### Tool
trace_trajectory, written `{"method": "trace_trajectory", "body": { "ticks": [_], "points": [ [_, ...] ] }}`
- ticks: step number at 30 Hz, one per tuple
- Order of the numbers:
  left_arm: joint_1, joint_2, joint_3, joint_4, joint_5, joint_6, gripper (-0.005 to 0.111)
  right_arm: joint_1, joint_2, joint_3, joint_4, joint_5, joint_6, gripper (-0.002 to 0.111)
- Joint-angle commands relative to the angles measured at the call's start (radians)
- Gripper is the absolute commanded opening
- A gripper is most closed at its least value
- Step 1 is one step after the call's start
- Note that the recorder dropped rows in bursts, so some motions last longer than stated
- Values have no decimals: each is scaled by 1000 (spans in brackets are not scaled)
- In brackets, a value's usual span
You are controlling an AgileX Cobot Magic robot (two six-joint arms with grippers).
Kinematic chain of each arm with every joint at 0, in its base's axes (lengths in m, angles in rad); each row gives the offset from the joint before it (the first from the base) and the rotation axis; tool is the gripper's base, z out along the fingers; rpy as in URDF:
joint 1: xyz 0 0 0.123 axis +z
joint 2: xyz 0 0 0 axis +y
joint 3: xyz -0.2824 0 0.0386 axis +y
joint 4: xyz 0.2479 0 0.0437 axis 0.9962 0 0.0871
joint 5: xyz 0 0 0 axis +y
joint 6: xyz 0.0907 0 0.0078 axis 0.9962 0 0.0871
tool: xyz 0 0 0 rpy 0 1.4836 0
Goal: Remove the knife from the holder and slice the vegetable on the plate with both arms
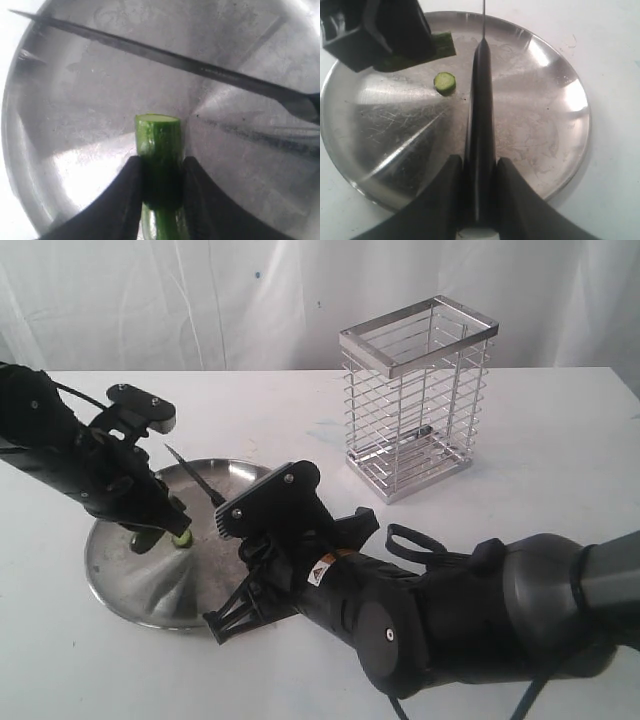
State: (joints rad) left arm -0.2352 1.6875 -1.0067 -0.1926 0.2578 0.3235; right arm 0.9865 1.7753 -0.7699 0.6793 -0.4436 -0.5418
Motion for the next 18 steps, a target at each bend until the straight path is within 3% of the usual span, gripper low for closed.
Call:
{"method": "trace_trajectory", "body": {
  "ticks": [1,5,11,18],
  "points": [
    [-9,13,-9,-19,43,-9,10,-9,-10,0,2,-15,-12,0],
    [-22,34,-5,-61,0,-9,18,-9,-10,0,2,-11,-14,0],
    [-85,36,-7,-72,-50,-7,18,-11,-10,0,26,-9,-27,0],
    [-125,116,-7,-80,-109,-9,18,-11,-24,4,165,5,-185,0]
  ]
}}
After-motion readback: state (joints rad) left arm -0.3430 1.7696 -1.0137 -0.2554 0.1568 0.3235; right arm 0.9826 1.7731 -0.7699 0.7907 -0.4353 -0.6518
